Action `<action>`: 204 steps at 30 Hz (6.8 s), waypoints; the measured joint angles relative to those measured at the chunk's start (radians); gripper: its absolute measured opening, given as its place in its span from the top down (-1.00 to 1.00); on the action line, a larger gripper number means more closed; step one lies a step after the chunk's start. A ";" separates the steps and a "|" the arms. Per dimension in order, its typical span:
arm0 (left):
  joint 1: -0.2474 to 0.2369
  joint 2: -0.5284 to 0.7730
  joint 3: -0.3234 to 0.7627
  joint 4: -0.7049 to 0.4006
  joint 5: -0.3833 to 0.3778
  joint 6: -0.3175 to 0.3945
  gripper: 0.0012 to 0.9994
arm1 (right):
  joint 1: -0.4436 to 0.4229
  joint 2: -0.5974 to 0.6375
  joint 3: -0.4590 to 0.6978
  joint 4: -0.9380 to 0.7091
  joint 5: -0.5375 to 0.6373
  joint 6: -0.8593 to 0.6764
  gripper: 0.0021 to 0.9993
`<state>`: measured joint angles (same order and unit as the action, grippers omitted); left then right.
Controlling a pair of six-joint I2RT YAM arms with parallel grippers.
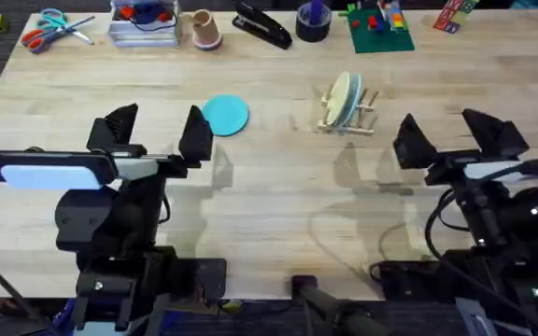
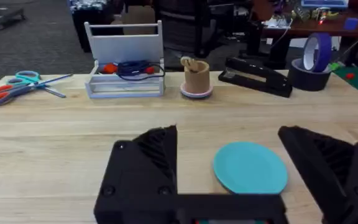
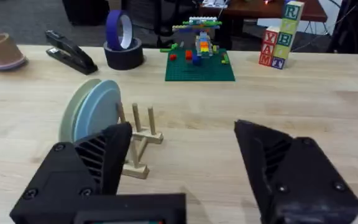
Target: Pick up the plates from the table one by one and place each into a slot on the dish rack.
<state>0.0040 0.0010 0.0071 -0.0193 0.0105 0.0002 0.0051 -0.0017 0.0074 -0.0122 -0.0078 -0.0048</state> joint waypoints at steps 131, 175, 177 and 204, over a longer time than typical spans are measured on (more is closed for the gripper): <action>0.307 1.662 1.399 -1.294 0.653 0.340 0.92 | 0.000 0.995 1.482 -1.245 -0.015 -0.097 -0.99; 0.311 2.119 1.400 -1.014 0.781 0.333 0.92 | 0.000 0.995 1.482 -1.245 -0.015 -0.097 -0.99; 0.312 2.121 1.400 -1.009 0.782 0.326 0.92 | 0.000 0.995 1.482 -1.245 -0.015 -0.097 -0.99; 0.312 2.121 1.400 -1.005 0.779 0.306 0.92 | 0.304 1.284 1.482 -1.021 -0.016 0.187 -0.99</action>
<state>0.3157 2.1223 1.4075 -1.0245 0.7891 0.3061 0.3092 1.2820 1.4899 -1.0328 -0.0235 0.1818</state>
